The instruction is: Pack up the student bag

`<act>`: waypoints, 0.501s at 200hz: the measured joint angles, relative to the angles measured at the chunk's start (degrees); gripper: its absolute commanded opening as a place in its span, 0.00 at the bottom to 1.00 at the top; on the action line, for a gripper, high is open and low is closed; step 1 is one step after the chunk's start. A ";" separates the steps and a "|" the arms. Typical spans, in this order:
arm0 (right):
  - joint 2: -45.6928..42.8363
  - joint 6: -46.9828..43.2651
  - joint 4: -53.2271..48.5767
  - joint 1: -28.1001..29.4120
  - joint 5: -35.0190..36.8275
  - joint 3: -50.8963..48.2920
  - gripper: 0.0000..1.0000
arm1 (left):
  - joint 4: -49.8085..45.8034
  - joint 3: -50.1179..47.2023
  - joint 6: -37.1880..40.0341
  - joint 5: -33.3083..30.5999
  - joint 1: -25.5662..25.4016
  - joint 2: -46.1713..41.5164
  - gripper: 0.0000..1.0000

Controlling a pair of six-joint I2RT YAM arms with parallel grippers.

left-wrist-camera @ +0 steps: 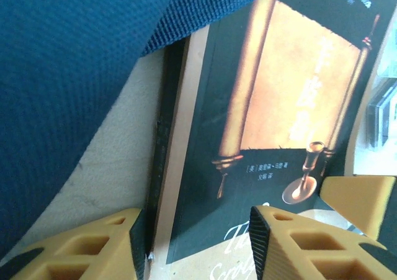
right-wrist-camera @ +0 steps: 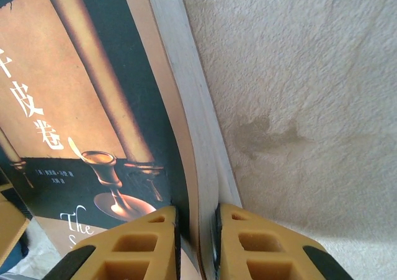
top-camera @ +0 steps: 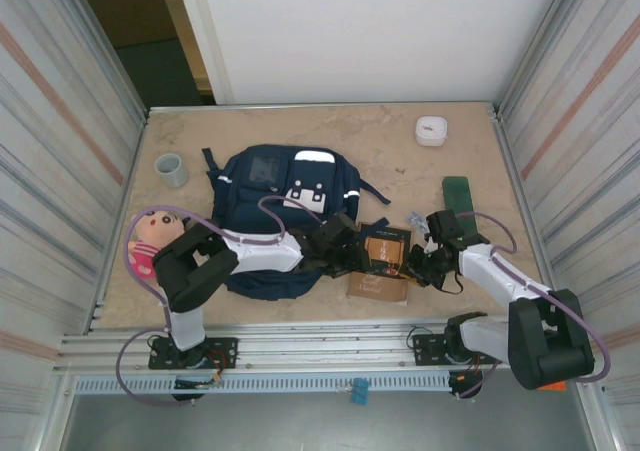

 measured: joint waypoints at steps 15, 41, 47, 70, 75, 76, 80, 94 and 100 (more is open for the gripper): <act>-0.66 0.20 0.00 0.00 0.00 -0.35 0.18 | 0.68 -0.61 0.00 0.02 -0.31 -1.55 0.47; -1.53 1.29 0.28 0.22 -1.70 -1.42 0.18 | 6.03 -0.87 -0.20 2.45 -1.92 -4.42 0.46; -1.64 1.53 0.42 0.42 -2.54 -1.84 0.18 | 7.06 -0.81 -0.17 3.04 -2.64 -5.03 0.46; -2.80 2.62 0.52 0.68 -4.59 -2.86 0.17 | 7.96 -0.42 0.02 4.63 -4.22 -6.29 0.46; -3.02 2.80 0.52 0.74 -4.81 -2.99 0.18 | 7.96 -0.28 0.04 4.81 -4.28 -6.32 0.45; -3.06 2.80 0.52 0.74 -4.83 -3.02 0.17 | 7.98 -0.28 0.04 4.81 -4.28 -6.32 0.45; -3.21 2.91 0.52 0.83 -4.87 -3.04 0.17 | 7.91 -0.24 0.04 4.83 -4.28 -6.32 0.44; -3.52 3.23 0.55 0.90 -4.98 -3.10 0.17 | 6.51 0.02 0.17 4.68 -4.24 -6.29 0.40; -3.72 3.39 0.52 0.90 -4.98 -3.15 0.18 | 5.44 0.35 0.35 4.50 -4.26 -6.27 0.39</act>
